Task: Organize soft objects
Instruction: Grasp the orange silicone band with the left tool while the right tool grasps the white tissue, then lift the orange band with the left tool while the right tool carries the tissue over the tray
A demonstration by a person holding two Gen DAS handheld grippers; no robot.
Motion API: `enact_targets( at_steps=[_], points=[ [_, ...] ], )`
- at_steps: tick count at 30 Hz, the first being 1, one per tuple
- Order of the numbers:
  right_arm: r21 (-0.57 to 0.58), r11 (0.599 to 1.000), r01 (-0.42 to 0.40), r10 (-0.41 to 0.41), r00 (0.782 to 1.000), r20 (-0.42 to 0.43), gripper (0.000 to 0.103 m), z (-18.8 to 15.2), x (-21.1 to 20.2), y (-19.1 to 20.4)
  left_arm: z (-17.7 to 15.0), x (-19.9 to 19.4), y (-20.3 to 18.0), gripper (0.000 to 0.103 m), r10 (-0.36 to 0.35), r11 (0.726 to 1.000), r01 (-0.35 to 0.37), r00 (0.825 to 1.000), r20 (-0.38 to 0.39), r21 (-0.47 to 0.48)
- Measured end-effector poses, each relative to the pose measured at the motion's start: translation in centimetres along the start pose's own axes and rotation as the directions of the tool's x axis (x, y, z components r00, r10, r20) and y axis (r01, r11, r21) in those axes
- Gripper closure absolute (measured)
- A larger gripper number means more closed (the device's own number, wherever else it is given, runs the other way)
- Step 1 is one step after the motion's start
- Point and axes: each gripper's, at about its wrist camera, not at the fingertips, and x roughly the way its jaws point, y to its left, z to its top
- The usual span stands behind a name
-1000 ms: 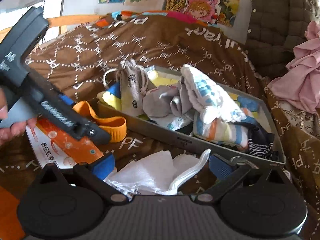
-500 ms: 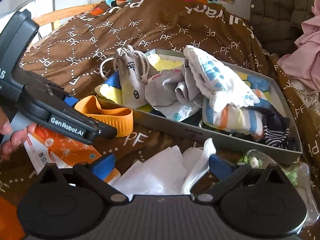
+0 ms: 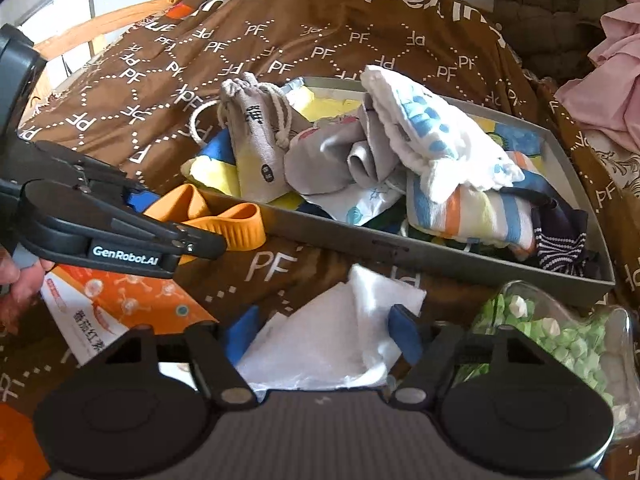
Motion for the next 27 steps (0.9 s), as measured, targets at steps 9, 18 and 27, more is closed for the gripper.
enact_targets(
  at_steps=[9, 18, 27],
  points=[
    [0.029, 0.998, -0.063, 0.063, 0.998, -0.013, 0.055, 0.0, -0.9, -0.4, -0.1, -1.0, -1.1, 0.07, -0.045, 0.999, 0.045, 0.999, 0.008, 0.03],
    [0.068, 0.992, -0.106, 0.107, 0.994, -0.013, 0.082, 0.0, -1.4, -0.5, 0.0, -2.2, -1.0, 0.072, -0.112, 0.993, 0.114, 0.992, 0.06, -0.027],
    [0.182, 0.976, -0.116, 0.116, 0.993, 0.015, 0.096, -0.2, -1.2, -1.3, 0.4, -3.2, -1.8, 0.072, -0.128, 0.992, 0.129, 0.987, 0.095, -0.01]
  ],
)
